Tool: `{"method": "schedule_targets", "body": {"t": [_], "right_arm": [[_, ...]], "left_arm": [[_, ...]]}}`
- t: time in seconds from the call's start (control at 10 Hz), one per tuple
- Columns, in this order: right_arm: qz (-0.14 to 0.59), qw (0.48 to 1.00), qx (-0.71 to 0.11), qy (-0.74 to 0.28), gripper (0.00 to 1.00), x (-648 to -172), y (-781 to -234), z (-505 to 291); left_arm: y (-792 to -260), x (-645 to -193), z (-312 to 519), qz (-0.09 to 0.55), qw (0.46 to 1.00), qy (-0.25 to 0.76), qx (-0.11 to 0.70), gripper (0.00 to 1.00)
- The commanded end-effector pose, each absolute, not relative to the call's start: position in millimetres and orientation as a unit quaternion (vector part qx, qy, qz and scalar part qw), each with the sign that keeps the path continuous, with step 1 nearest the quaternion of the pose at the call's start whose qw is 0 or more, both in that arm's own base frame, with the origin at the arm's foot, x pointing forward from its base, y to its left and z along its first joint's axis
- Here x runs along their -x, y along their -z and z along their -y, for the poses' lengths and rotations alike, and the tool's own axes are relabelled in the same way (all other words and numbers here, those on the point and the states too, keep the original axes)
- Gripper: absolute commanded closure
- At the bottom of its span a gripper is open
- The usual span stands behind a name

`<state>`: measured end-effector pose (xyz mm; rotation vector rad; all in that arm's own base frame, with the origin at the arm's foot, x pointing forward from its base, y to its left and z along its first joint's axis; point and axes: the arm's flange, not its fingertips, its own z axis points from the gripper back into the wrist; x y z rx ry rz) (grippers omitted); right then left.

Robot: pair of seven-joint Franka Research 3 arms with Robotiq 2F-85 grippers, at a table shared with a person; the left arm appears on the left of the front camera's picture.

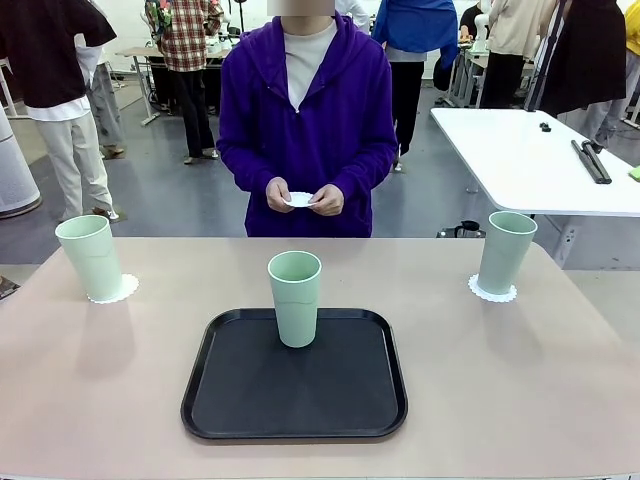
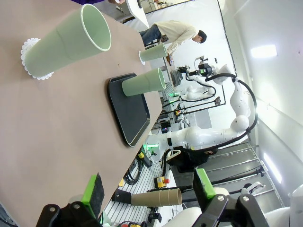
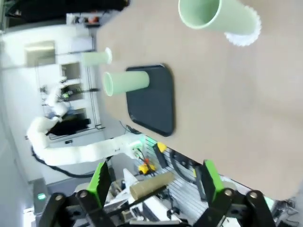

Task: Place coasters on the table and set cups on them.
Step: Take one Reusable plastic cup from the Flat Tray and place it on a coaster set by the human.

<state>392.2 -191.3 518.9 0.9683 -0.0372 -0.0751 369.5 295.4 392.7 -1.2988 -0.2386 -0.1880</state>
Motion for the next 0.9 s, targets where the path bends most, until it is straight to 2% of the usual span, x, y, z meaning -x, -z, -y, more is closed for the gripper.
{"method": "schedule_targets", "body": {"t": [0.0,0.2,0.4,0.8], "right_arm": [[0.059,0.854,-0.516,0.023,0.0,-379.6,-492.2,204.5],[0.09,0.817,-0.57,0.01,0.0,-368.1,-466.0,227.6],[0.089,0.795,-0.6,-0.004,0.0,-371.4,-442.8,243.5],[0.067,0.779,-0.622,0.042,0.0,-383.6,-411.2,267.6]], "left_arm": [[-395.2,-368.9,-295.5,0.11,0.789,0.085,0.598,0.0],[-395.2,-368.9,-295.5,0.11,0.789,0.085,0.598,0.0],[-395.2,-368.9,-295.5,0.11,0.789,0.085,0.598,0.0],[-395.2,-368.9,-295.5,0.11,0.789,0.085,0.598,0.0]]}}
